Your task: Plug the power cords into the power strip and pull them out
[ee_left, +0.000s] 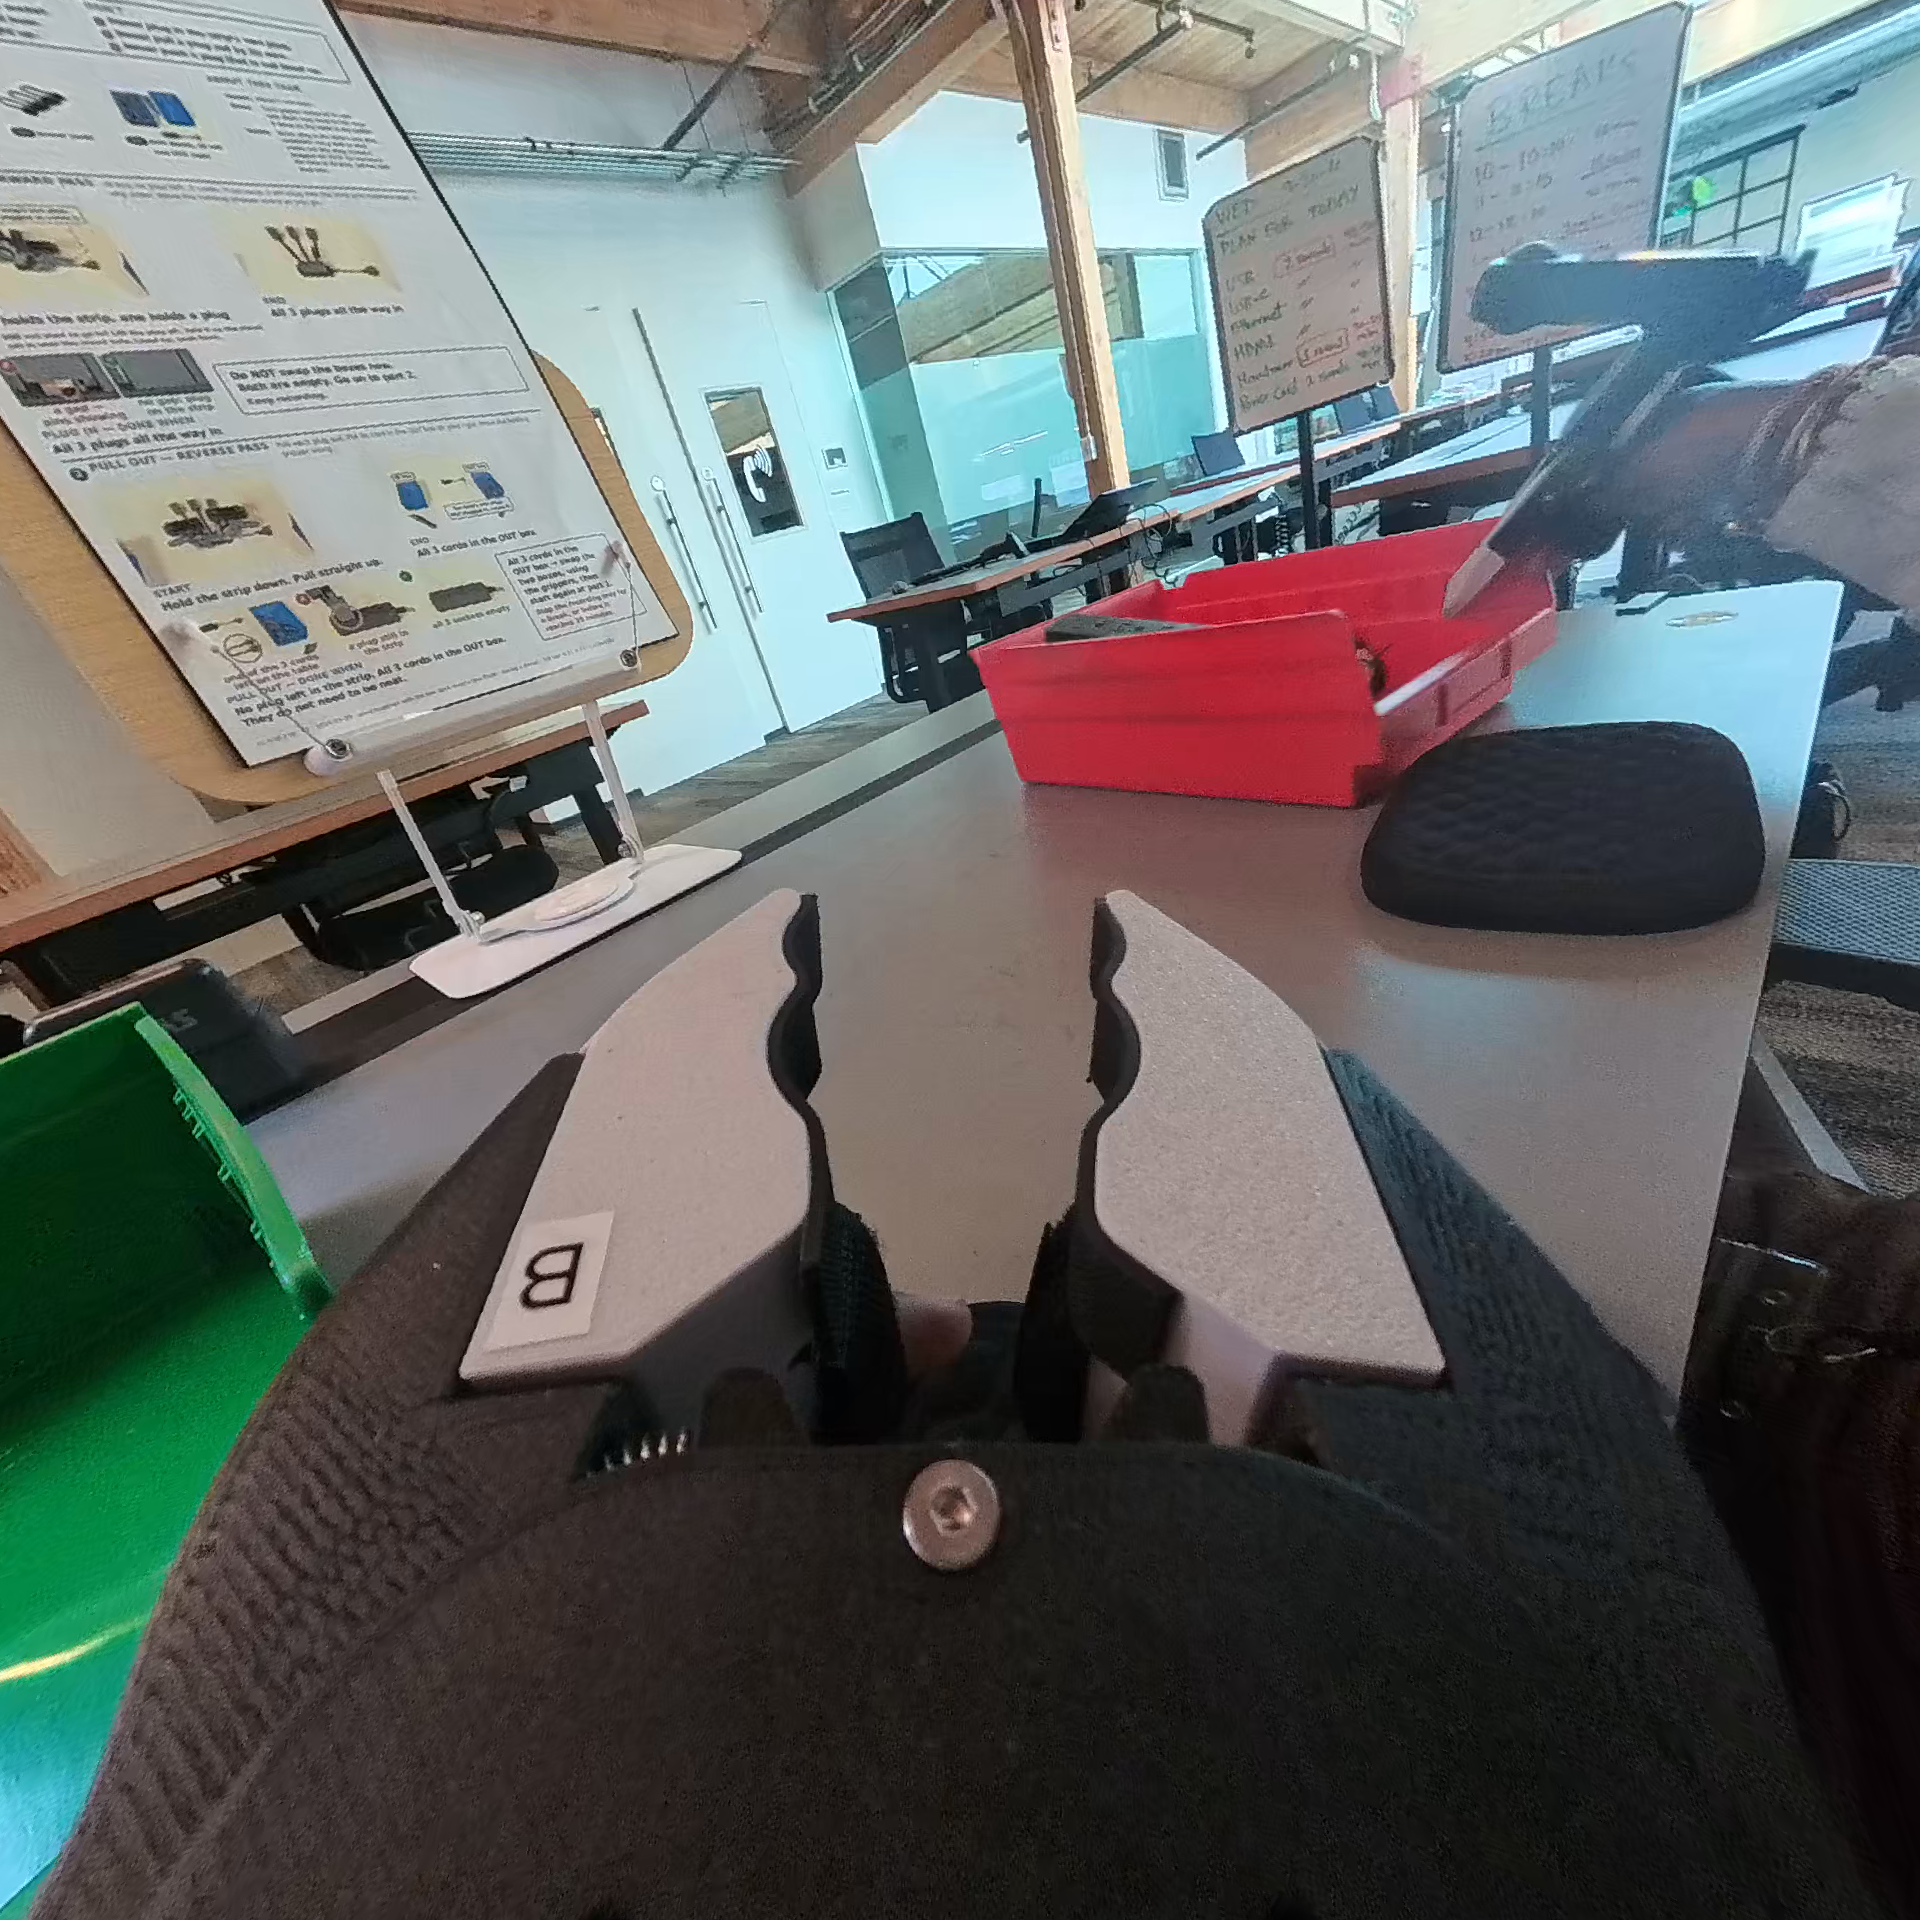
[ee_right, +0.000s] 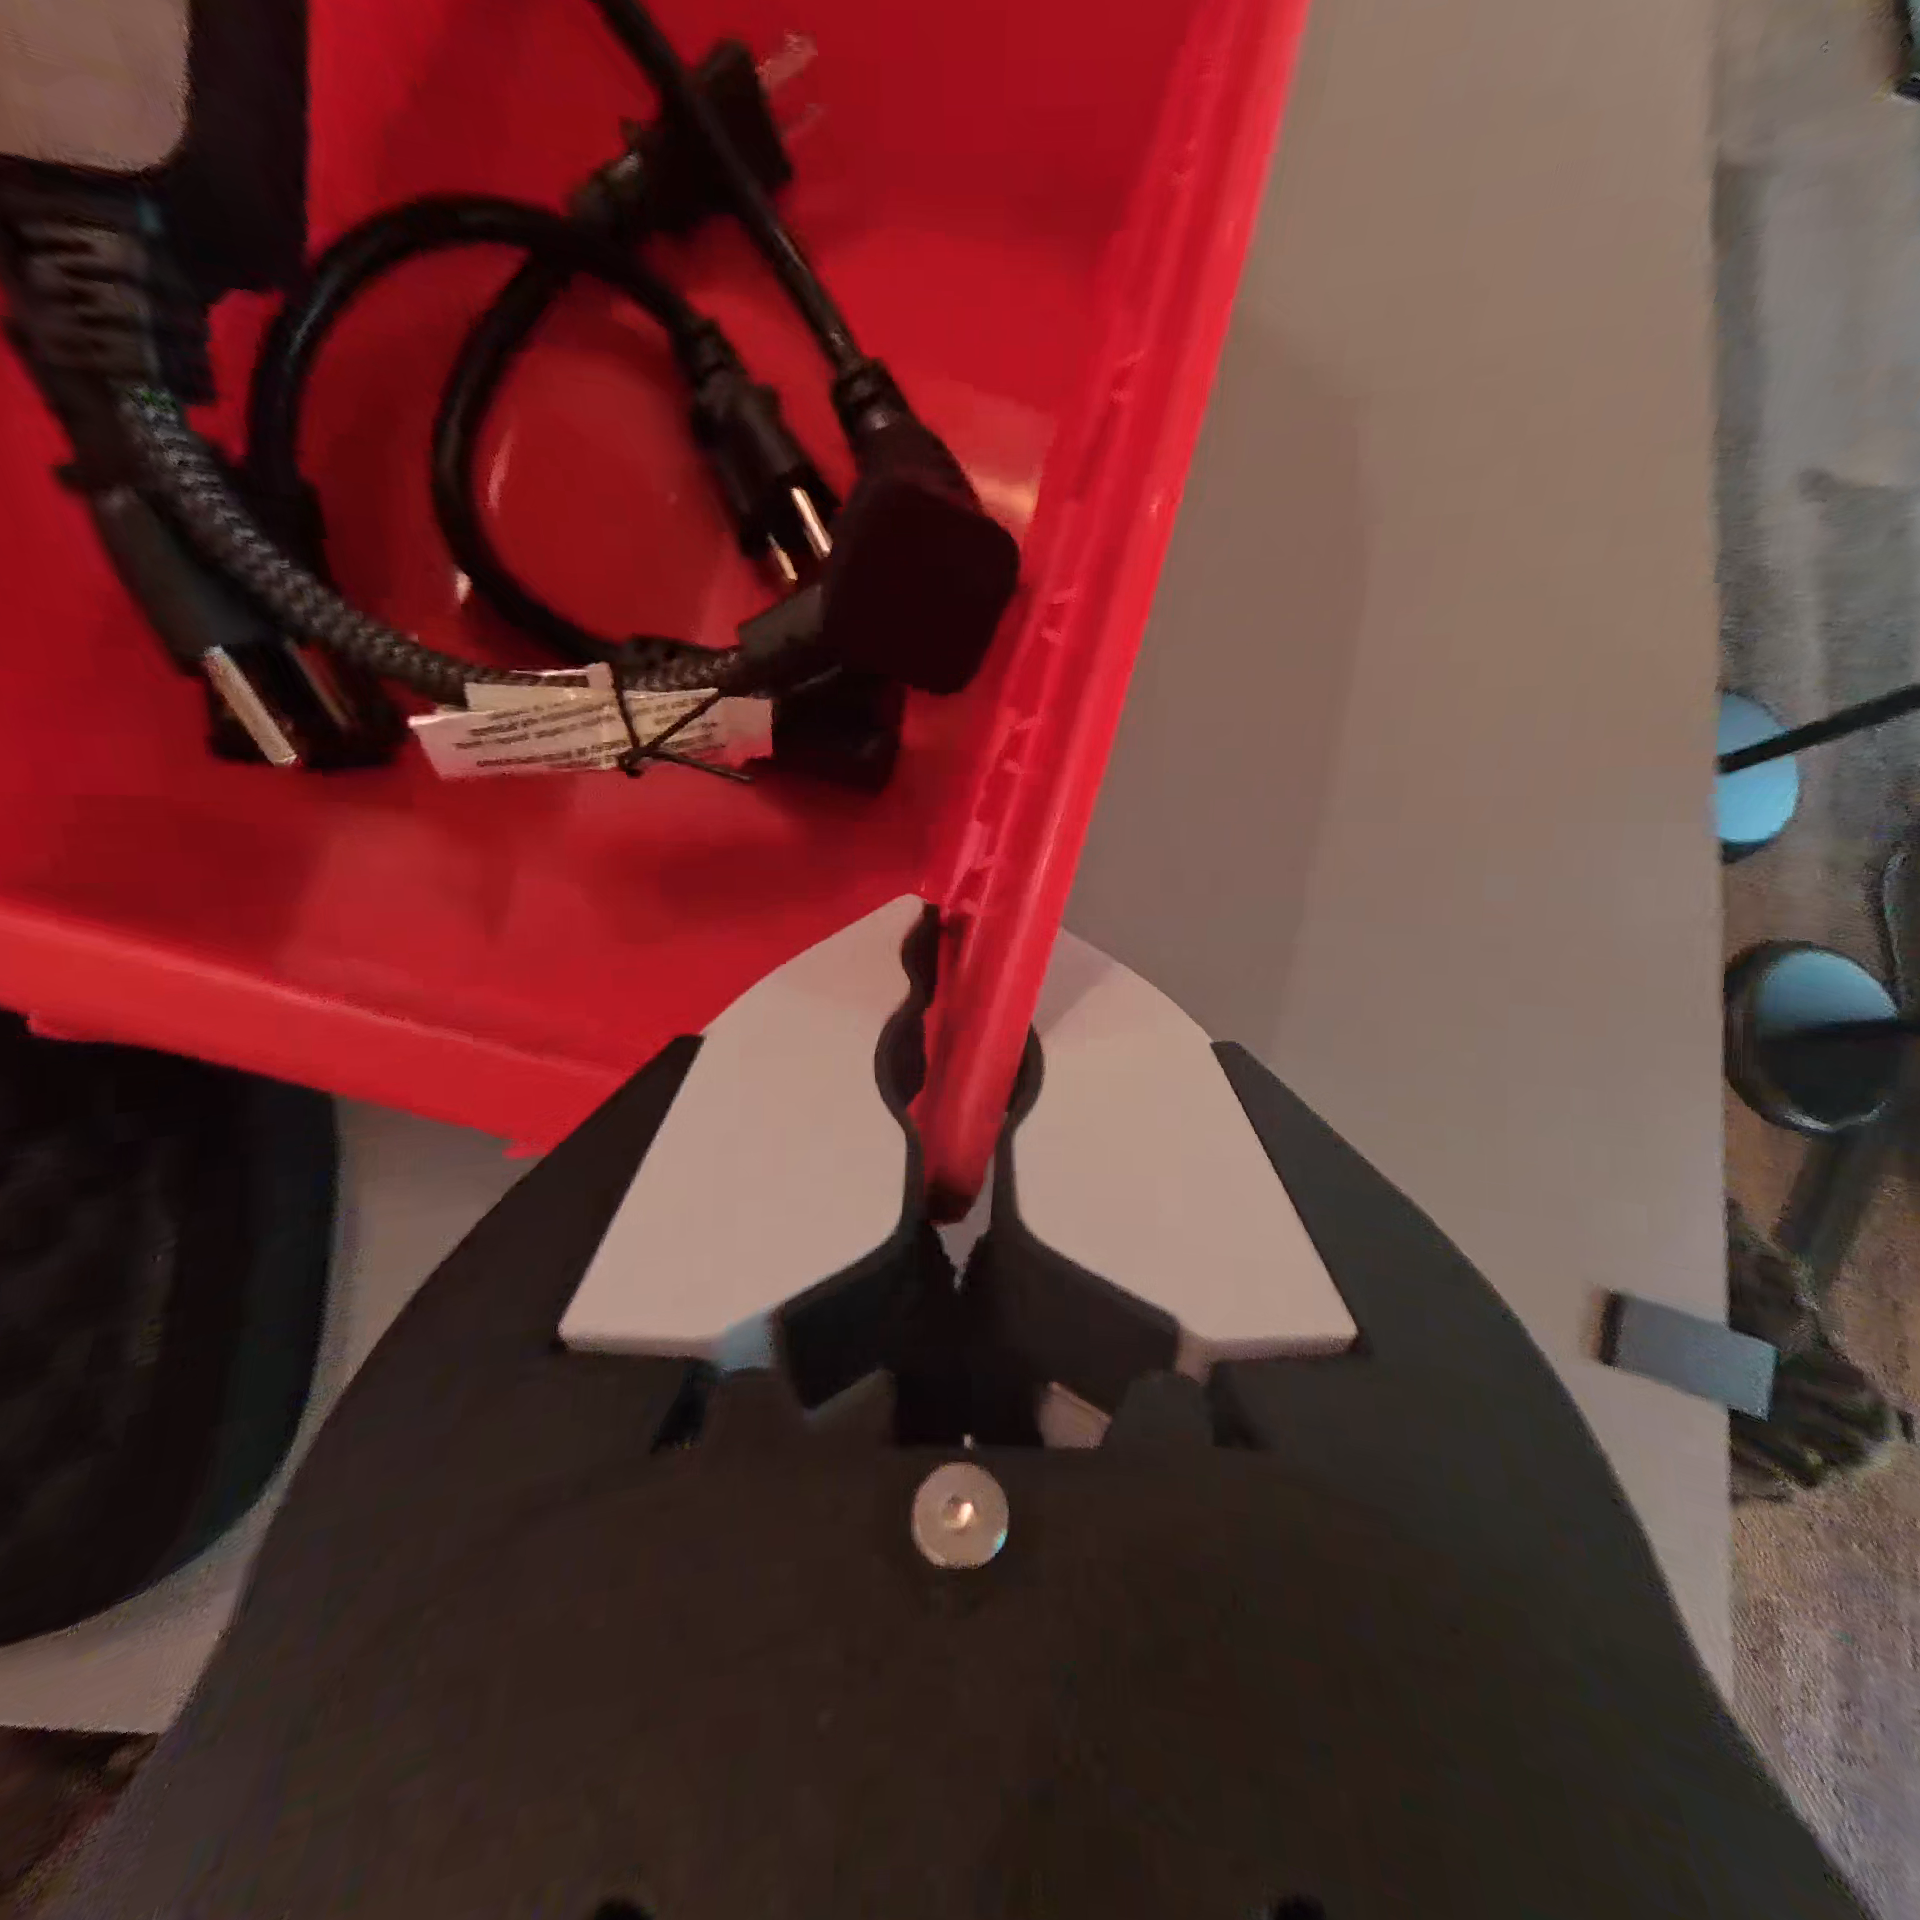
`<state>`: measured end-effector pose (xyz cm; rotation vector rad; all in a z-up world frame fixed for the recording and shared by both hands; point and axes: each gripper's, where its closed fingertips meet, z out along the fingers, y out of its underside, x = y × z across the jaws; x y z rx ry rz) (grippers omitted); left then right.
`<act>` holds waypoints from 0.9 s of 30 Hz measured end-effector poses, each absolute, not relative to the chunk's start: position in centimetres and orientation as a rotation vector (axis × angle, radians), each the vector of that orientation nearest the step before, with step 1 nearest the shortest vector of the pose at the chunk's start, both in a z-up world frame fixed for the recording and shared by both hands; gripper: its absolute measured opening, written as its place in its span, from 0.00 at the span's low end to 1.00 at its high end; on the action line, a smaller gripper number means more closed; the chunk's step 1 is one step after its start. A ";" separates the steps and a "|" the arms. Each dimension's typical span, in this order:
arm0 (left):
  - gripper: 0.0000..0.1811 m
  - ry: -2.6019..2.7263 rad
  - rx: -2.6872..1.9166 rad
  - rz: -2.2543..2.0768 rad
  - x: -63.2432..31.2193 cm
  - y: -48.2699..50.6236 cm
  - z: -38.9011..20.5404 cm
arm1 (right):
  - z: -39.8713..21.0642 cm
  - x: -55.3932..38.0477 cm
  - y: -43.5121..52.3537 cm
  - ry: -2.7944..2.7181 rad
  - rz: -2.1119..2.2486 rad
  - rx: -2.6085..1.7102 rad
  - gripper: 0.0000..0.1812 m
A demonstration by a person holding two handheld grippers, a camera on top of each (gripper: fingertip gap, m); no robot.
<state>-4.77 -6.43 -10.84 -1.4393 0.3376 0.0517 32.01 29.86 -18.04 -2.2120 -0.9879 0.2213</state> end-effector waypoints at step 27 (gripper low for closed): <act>0.28 -0.125 -1.418 0.298 -17.6 -18.9 -7.4 | -18.2 7.4 22.4 -1.496 0.177 -1.955 0.12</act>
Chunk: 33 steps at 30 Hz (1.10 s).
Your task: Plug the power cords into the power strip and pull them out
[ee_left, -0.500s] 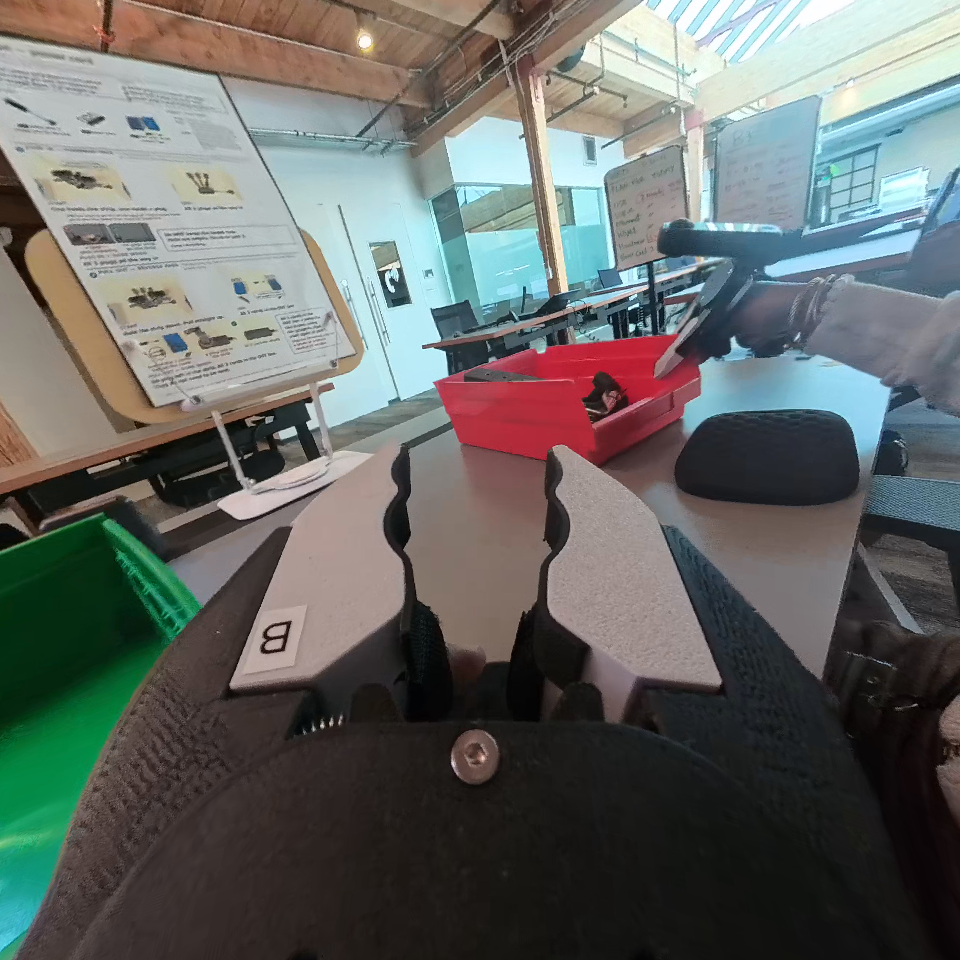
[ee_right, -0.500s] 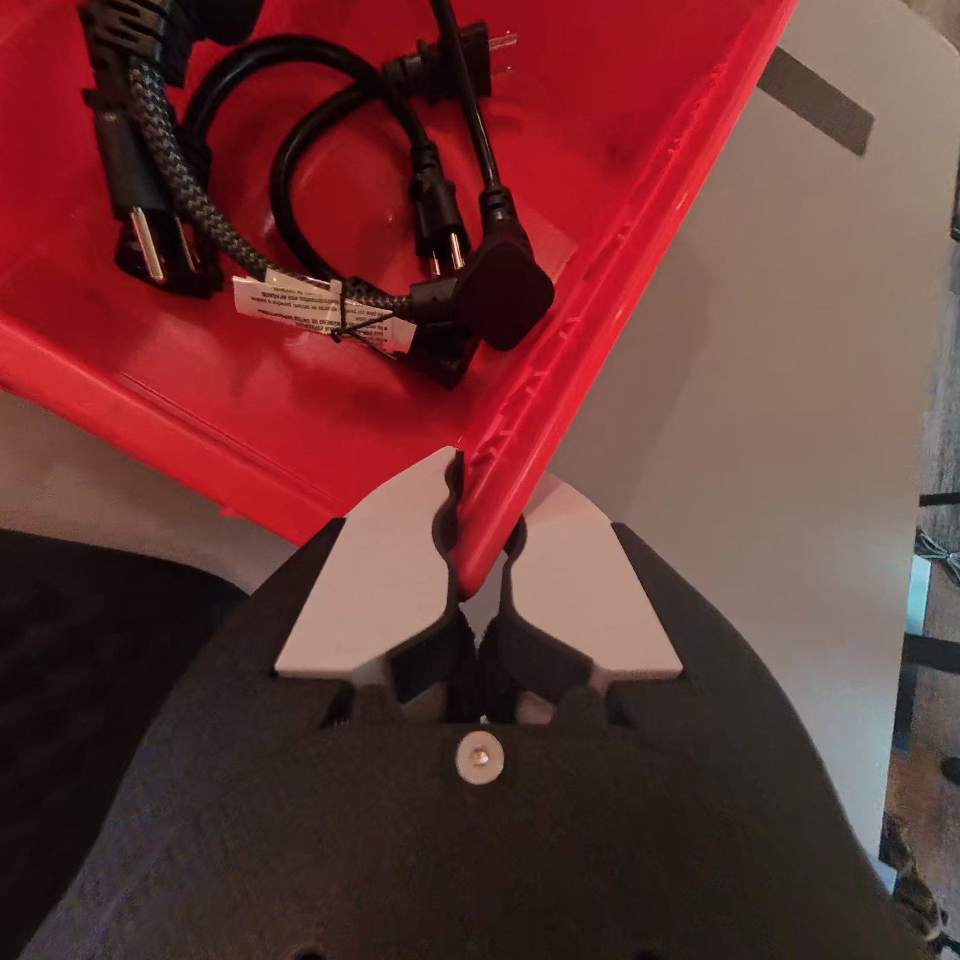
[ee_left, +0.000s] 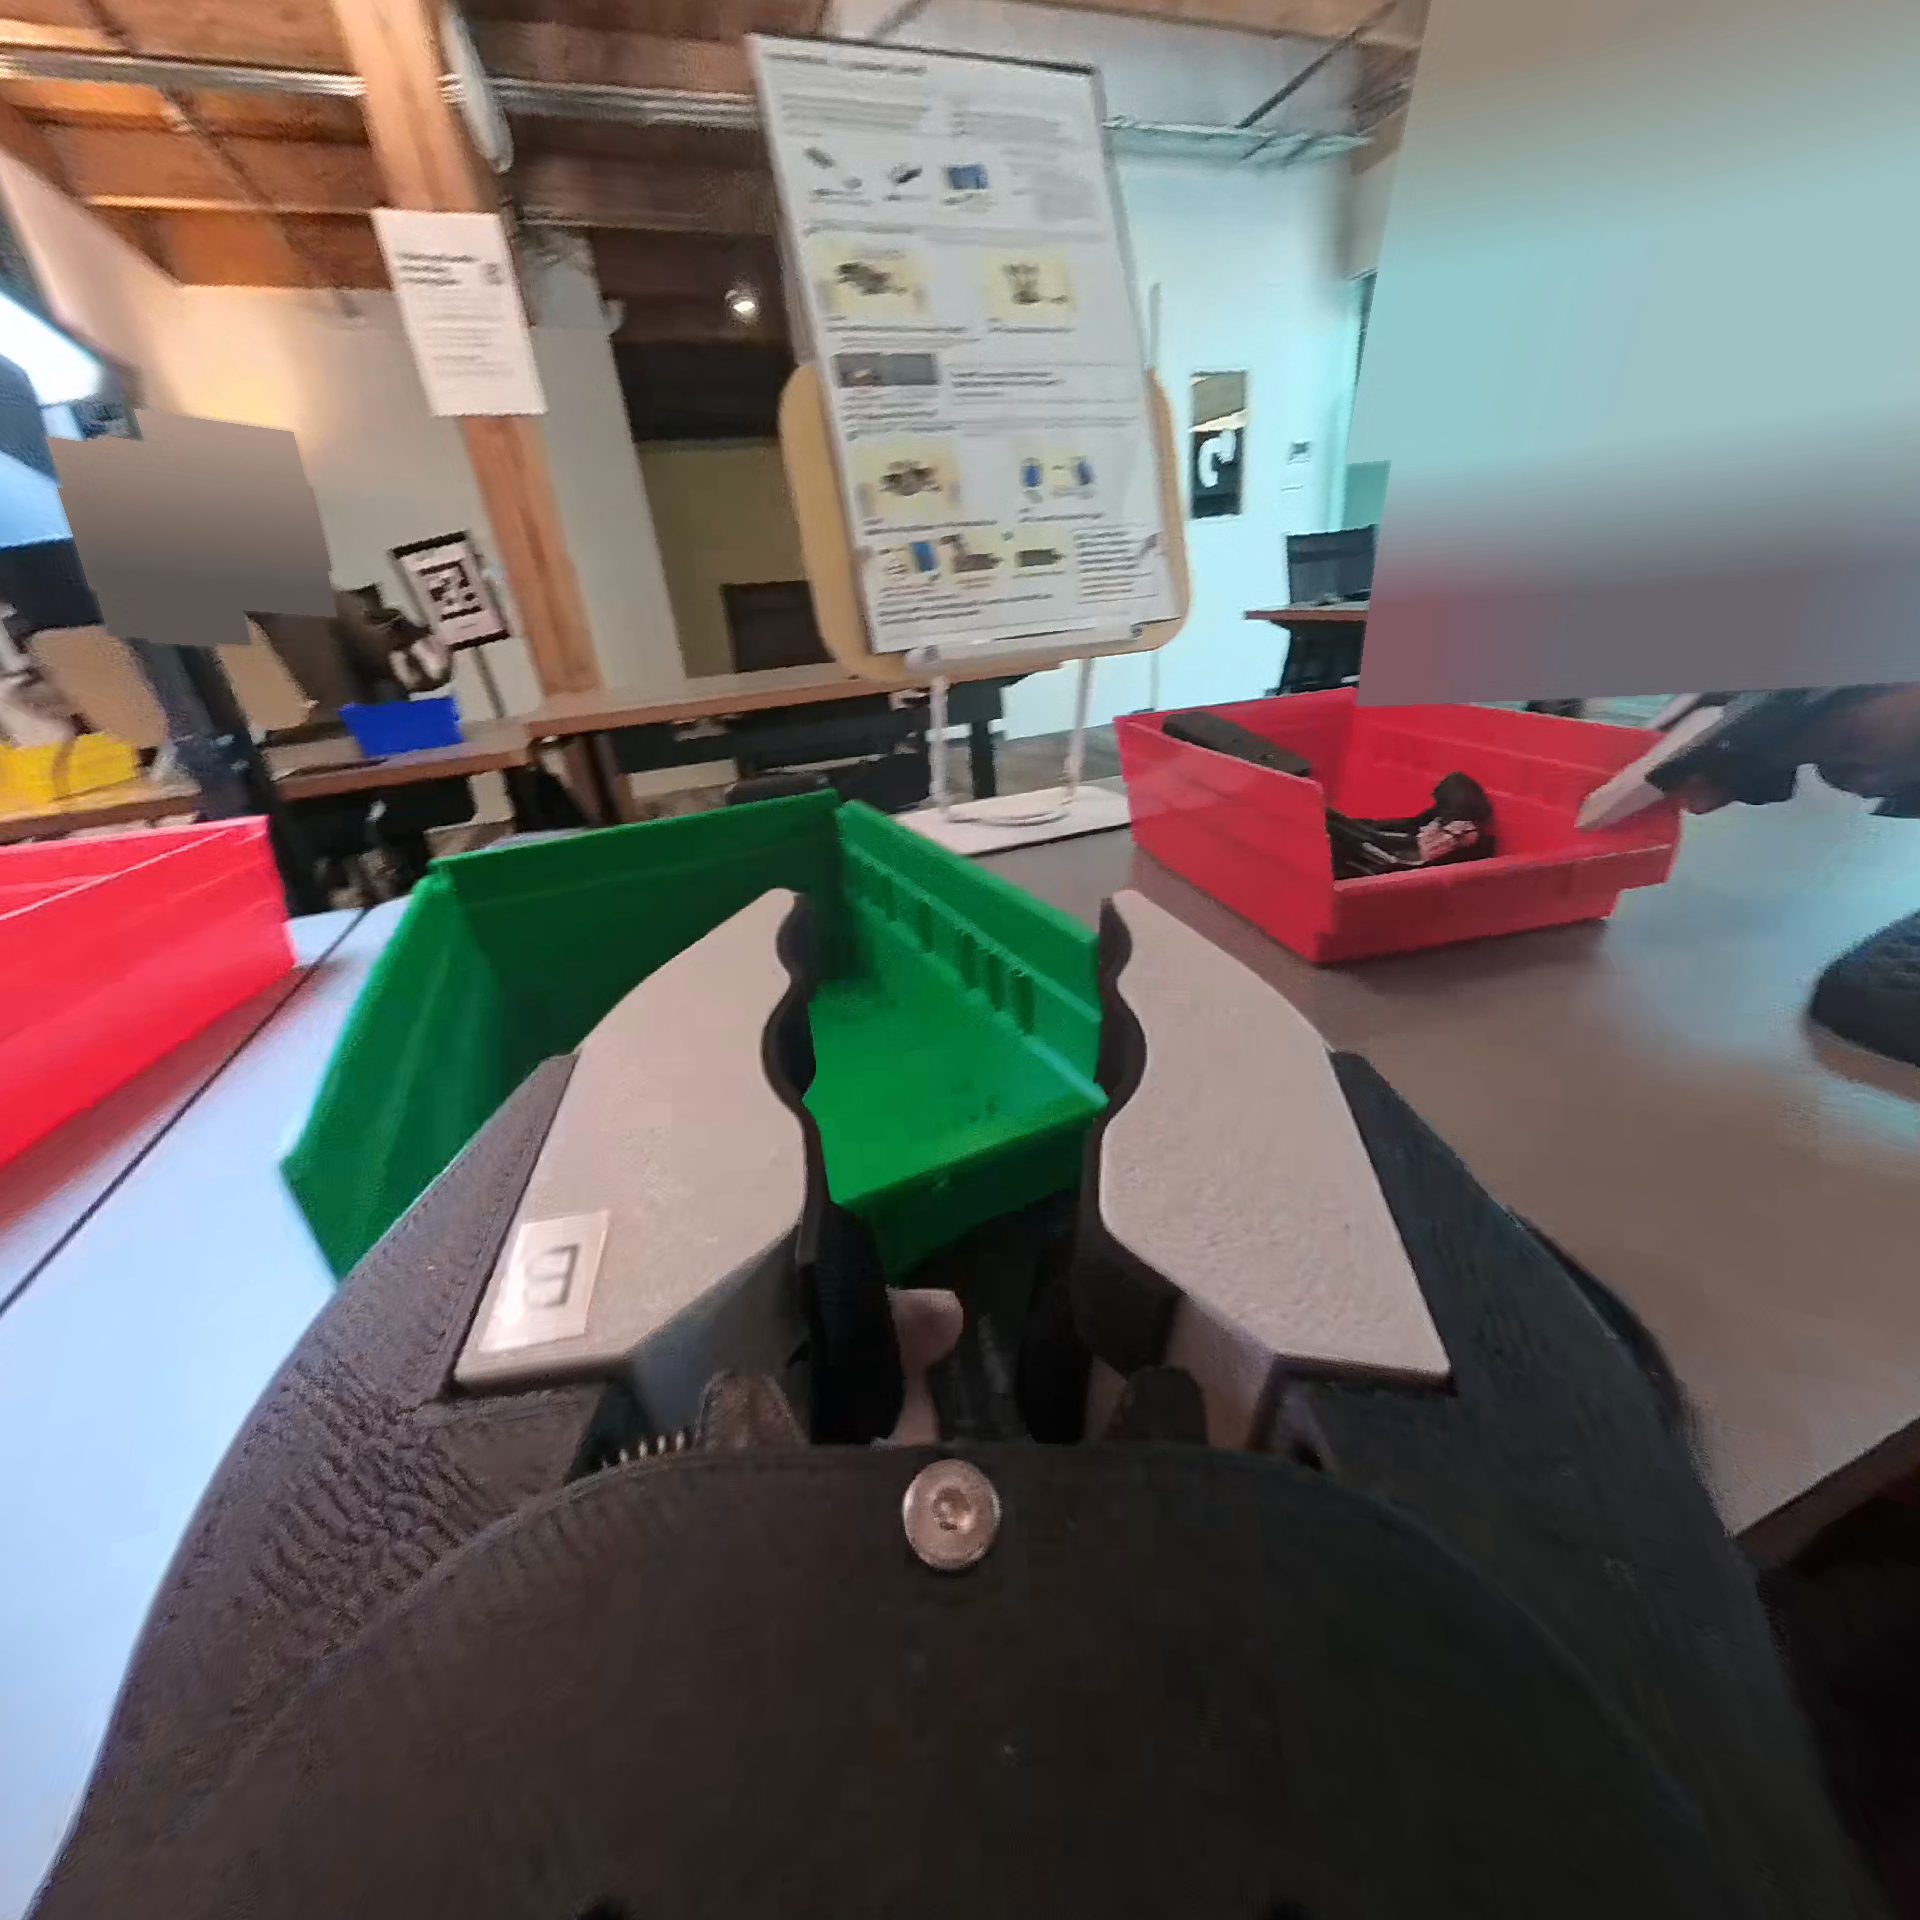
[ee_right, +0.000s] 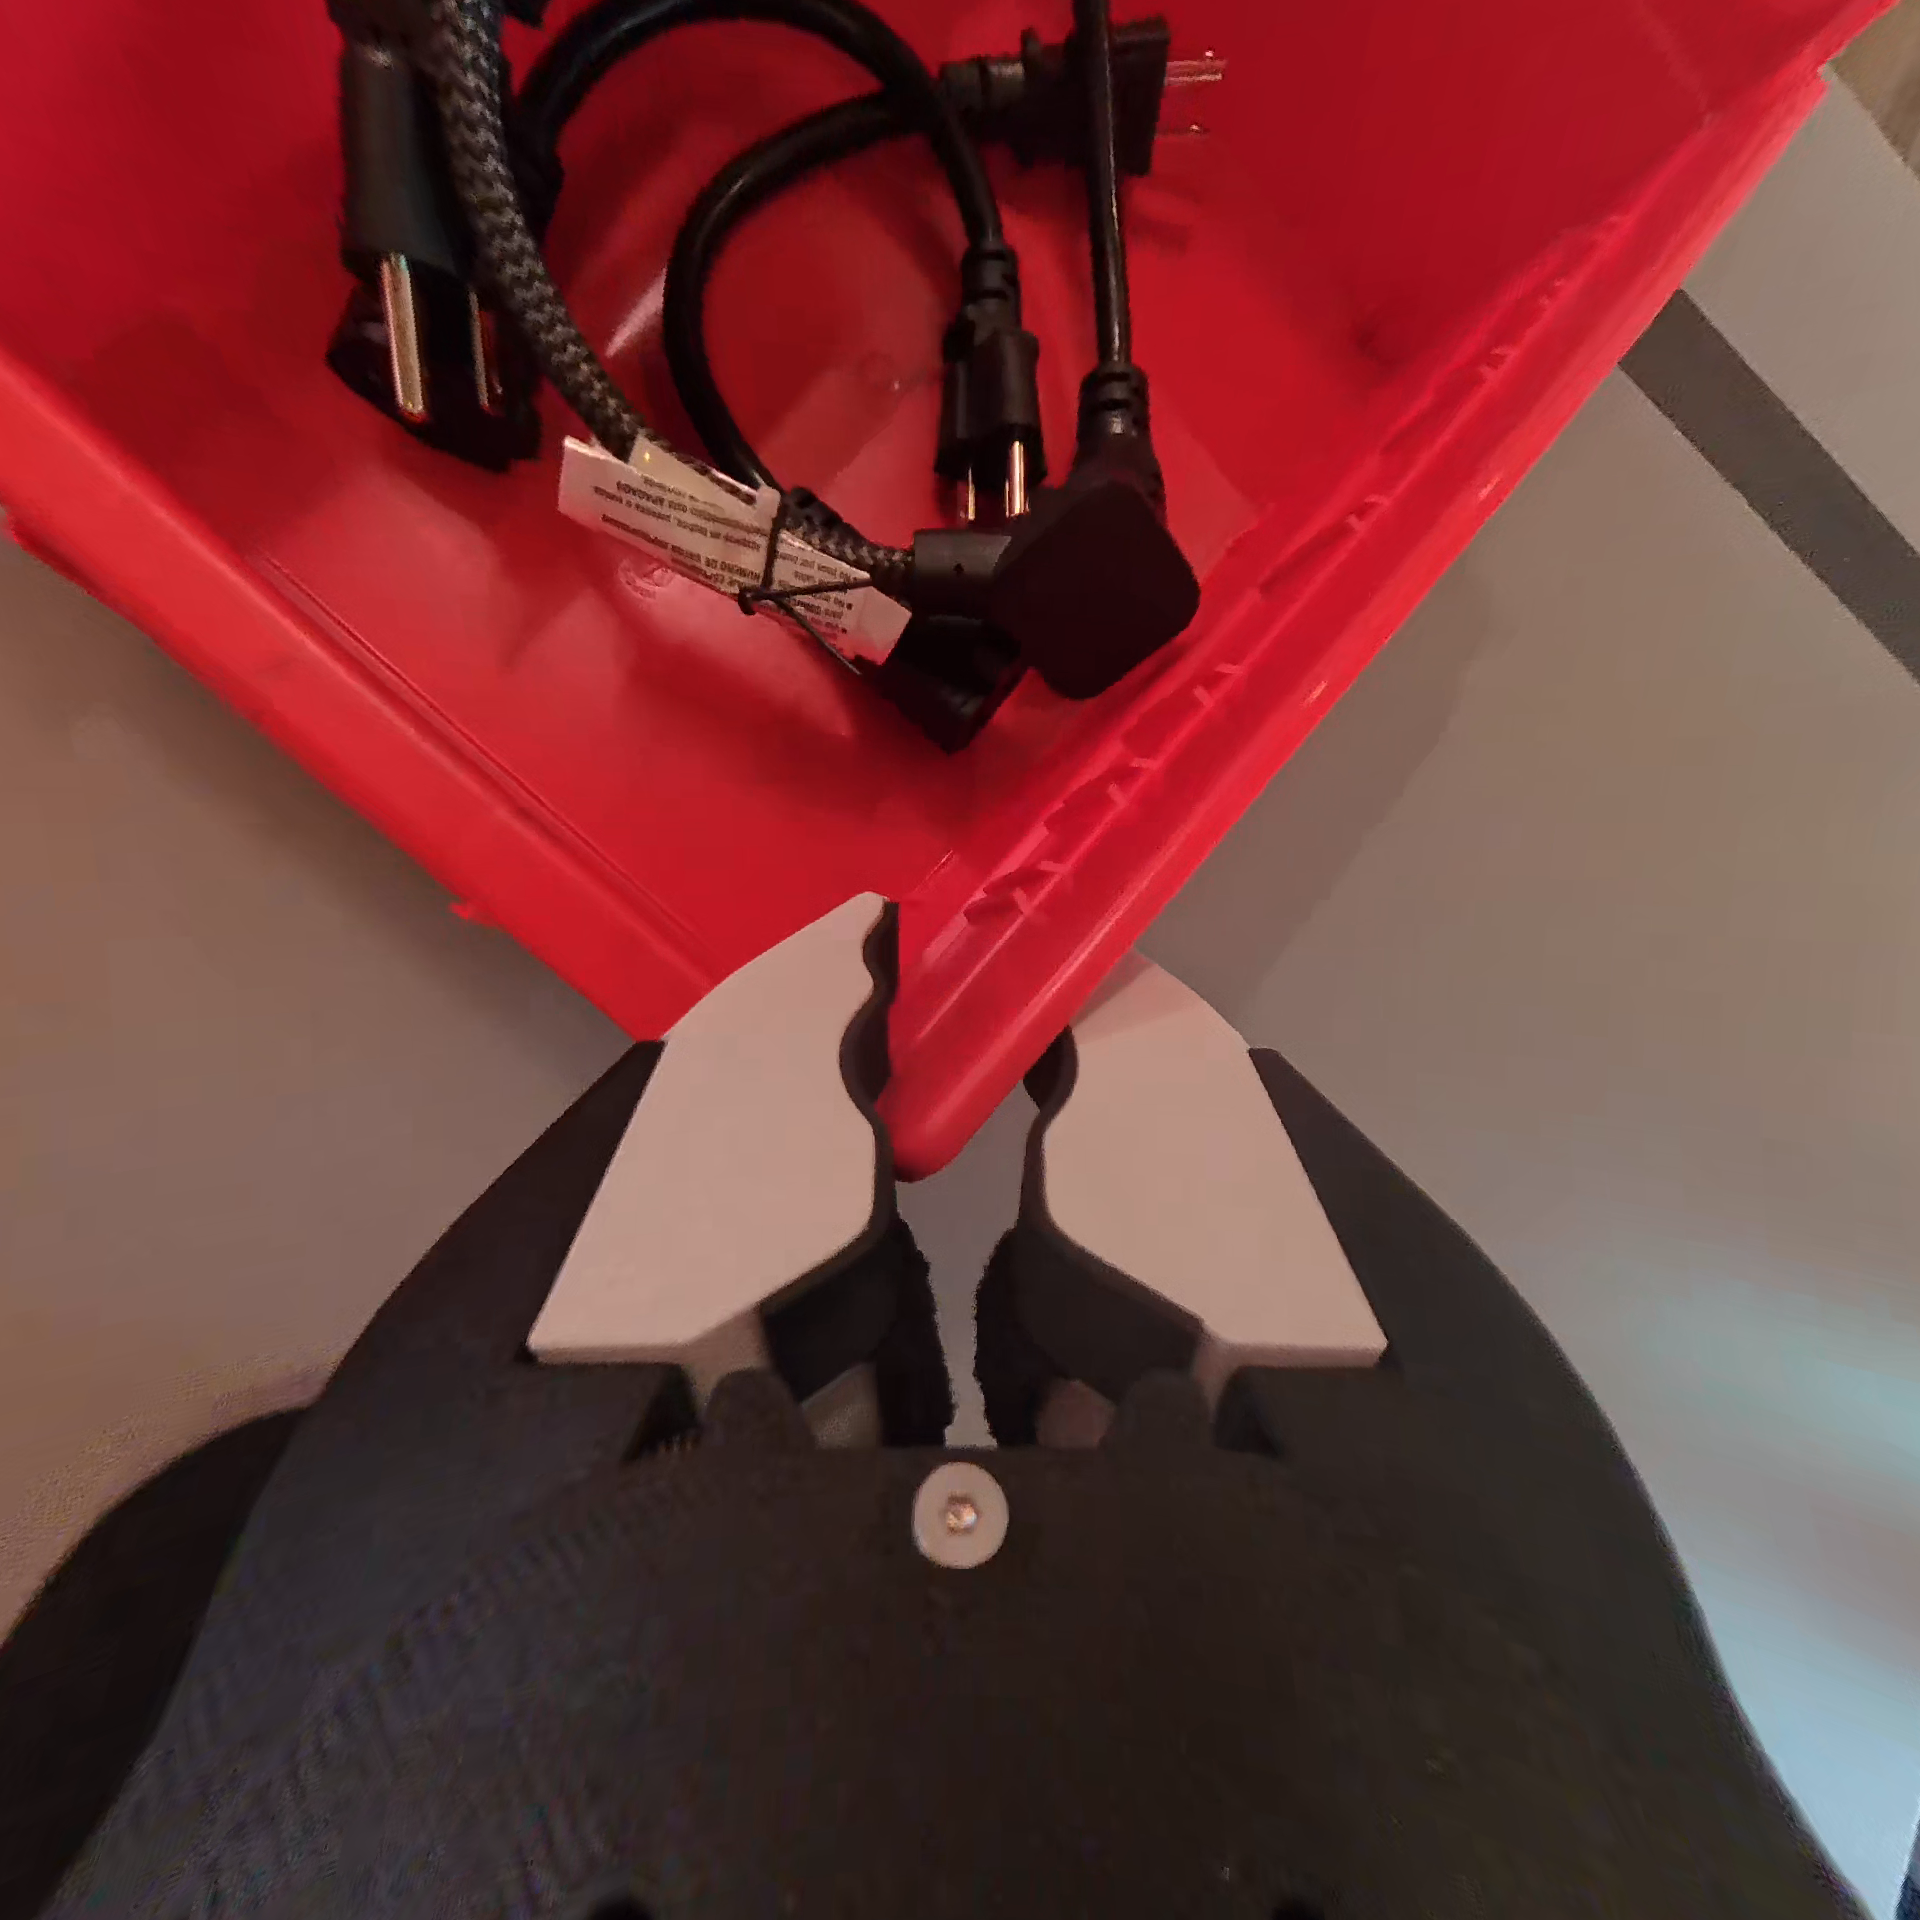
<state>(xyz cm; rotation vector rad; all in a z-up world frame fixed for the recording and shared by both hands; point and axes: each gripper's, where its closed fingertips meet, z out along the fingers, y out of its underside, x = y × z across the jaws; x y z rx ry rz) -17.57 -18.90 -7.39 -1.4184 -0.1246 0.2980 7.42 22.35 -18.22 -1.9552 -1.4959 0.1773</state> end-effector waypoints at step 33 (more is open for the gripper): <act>0.30 -0.322 -1.490 0.418 -22.8 -24.3 -10.6 | -18.0 -9.9 16.6 -1.663 0.422 -1.742 0.13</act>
